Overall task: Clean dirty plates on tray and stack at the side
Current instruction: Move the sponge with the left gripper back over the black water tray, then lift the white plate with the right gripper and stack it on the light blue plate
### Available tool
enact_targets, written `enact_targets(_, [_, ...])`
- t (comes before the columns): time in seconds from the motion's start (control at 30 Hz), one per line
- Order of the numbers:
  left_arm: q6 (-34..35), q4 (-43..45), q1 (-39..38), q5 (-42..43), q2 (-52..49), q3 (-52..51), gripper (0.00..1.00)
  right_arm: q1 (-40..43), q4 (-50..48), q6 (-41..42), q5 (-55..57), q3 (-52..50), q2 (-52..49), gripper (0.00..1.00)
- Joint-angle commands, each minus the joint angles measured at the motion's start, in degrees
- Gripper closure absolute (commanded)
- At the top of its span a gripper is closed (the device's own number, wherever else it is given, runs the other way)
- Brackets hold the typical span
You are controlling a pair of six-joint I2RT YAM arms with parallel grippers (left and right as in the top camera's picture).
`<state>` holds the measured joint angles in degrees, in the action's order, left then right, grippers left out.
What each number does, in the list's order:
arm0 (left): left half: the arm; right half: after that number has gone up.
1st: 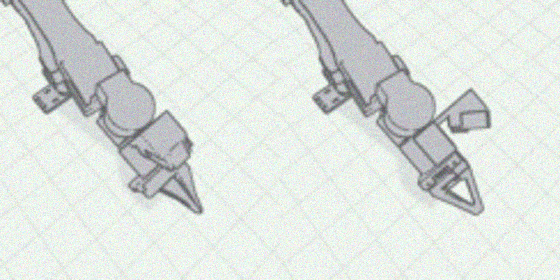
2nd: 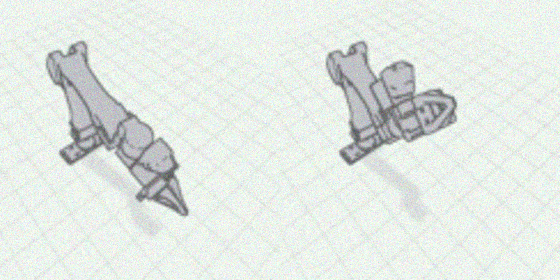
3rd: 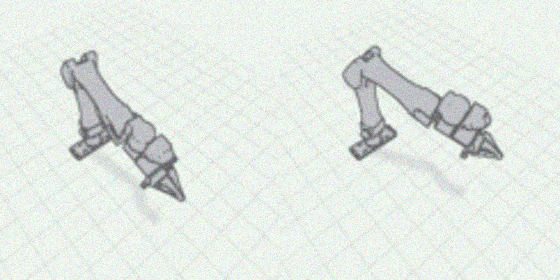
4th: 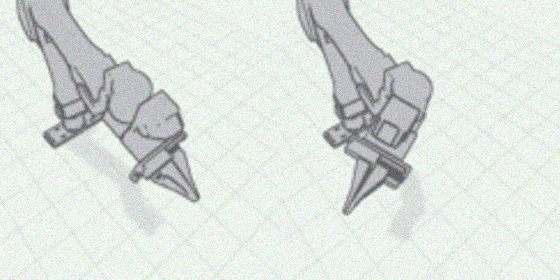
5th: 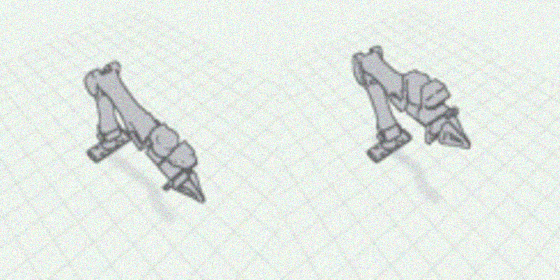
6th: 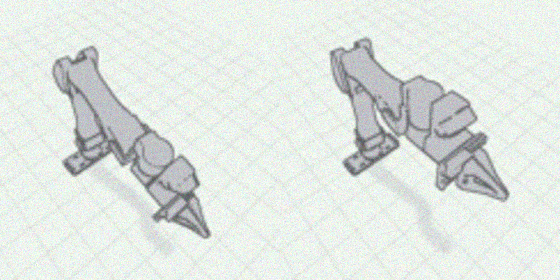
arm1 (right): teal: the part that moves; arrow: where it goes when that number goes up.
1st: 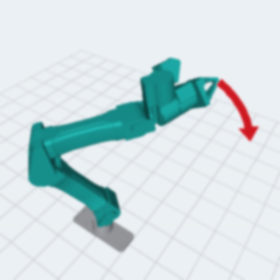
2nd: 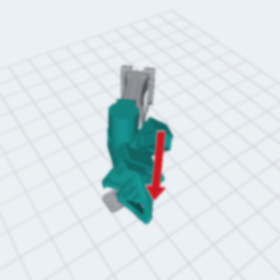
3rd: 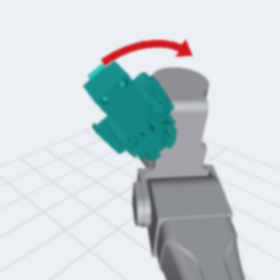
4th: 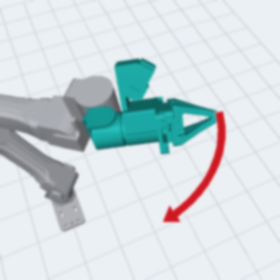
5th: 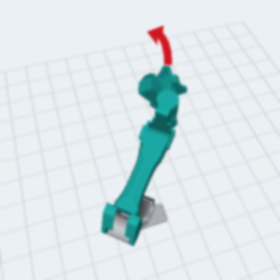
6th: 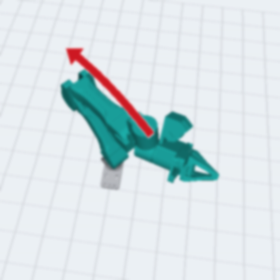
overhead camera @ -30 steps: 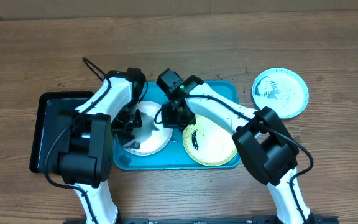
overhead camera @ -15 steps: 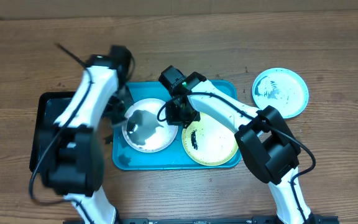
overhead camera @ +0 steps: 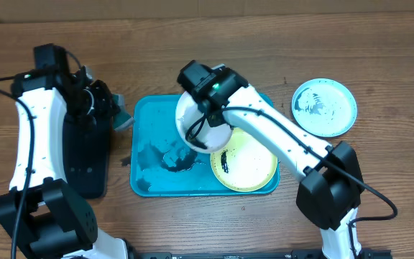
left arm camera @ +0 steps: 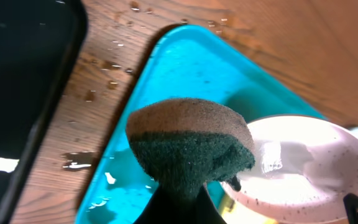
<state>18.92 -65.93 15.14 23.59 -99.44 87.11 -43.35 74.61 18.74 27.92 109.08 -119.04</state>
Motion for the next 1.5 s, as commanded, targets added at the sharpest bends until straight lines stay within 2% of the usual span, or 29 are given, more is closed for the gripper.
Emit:
enact_targets(0.0, [-2.49, 0.15, 2.86, 8.9, 0.22, 0.7, 0.96, -5.27, 1.73, -4.76, 22.4, 3.06, 3.41, 0.96])
enact_targets(0.3, [-4.92, -1.38, 7.19, 8.85, 0.22, 0.7, 0.96, -17.03, 2.64, -5.75, 46.29, 3.56, 3.43, 0.96])
enact_targets(0.43, [-5.25, -1.66, 7.78, 8.96, 0.22, 0.7, 0.96, -20.26, 1.77, -5.77, 52.96, 3.56, 3.43, 0.96])
enact_targets(0.87, [-6.58, -1.97, 7.76, 8.87, 0.22, 0.7, 0.96, -21.18, 0.48, -5.7, 52.41, 3.56, 3.43, 0.96])
enact_targets(0.97, [-6.67, -1.97, 7.74, 8.87, 0.22, 0.7, 0.96, -20.02, 0.26, -5.2, 45.4, 3.56, 3.43, 0.96])
enact_targets(1.03, [-6.82, -1.99, 7.74, 8.85, 0.22, 0.7, 0.96, -18.03, 0.2, -4.98, 36.87, 3.56, 3.43, 0.96])
enact_targets(1.13, [-7.19, -2.43, 7.74, 8.85, 0.22, 0.7, 0.96, -10.88, -0.9, 3.19, 20.61, 3.54, 3.43, 0.96])
enact_targets(1.23, [-7.43, -2.45, 7.74, 8.85, 0.22, 0.68, 0.96, -2.64, -2.86, 6.97, 5.84, 3.54, 3.43, 0.96])
enact_targets(1.47, [-8.26, -2.62, 7.74, 8.83, 0.22, 0.68, 0.96, 21.75, -0.04, 7.06, -23.06, 3.5, 3.43, 0.96])
